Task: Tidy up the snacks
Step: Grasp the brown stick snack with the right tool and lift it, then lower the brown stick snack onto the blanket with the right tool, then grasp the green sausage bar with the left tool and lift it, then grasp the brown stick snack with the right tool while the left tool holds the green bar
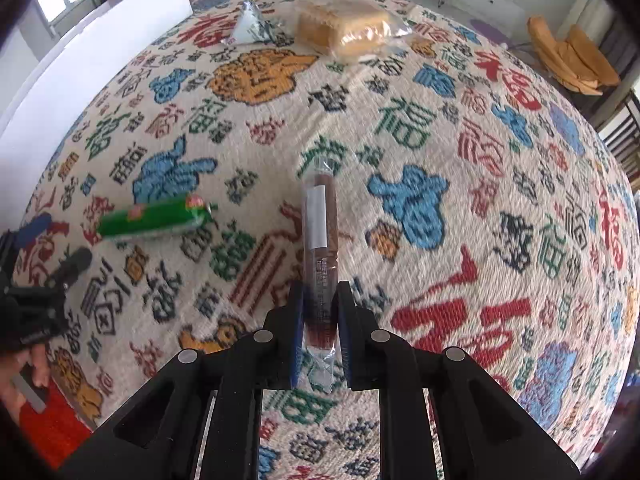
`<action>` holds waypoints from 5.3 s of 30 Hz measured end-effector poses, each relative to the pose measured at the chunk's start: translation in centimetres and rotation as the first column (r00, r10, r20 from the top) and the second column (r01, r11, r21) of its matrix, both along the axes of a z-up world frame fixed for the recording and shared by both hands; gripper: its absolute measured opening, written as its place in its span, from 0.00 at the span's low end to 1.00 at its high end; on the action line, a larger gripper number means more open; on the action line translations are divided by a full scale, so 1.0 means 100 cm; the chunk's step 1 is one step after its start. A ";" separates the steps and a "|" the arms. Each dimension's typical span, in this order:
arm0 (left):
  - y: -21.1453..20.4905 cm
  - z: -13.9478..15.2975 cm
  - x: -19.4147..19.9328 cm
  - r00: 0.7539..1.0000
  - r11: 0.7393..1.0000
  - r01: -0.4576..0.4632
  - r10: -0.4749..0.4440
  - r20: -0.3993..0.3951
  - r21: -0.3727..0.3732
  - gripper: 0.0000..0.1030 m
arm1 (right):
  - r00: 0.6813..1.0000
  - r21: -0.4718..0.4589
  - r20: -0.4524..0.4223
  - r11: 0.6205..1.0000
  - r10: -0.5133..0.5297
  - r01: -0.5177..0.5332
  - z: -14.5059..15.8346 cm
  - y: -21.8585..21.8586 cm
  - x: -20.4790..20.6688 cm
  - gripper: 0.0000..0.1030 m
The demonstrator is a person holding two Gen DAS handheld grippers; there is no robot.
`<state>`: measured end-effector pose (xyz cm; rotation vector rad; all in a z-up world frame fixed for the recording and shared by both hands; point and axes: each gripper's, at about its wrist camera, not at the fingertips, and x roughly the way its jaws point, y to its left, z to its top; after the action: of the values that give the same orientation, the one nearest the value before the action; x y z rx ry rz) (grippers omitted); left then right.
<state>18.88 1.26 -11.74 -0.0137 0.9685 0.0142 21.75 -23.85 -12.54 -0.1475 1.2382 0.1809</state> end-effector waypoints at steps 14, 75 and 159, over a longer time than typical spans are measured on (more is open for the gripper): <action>0.000 0.000 -0.001 1.000 1.000 0.000 0.000 0.000 0.000 1.00 | 0.938 0.062 0.331 0.994 -0.105 0.090 -0.014 -0.037 -0.055 0.70; 0.000 0.000 0.000 1.000 1.000 0.001 -0.001 0.002 0.001 1.00 | 0.938 0.073 0.321 0.991 -0.130 0.113 -0.017 -0.040 -0.051 0.78; -0.045 -0.003 -0.007 0.976 0.976 0.218 -0.218 -0.020 -0.003 1.00 | 0.938 0.072 0.320 0.991 -0.132 0.115 -0.017 -0.041 -0.050 0.78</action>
<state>18.14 -3.27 -12.03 0.0923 0.9862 -0.1886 16.72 -27.94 -14.26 -0.0504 0.9096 0.0756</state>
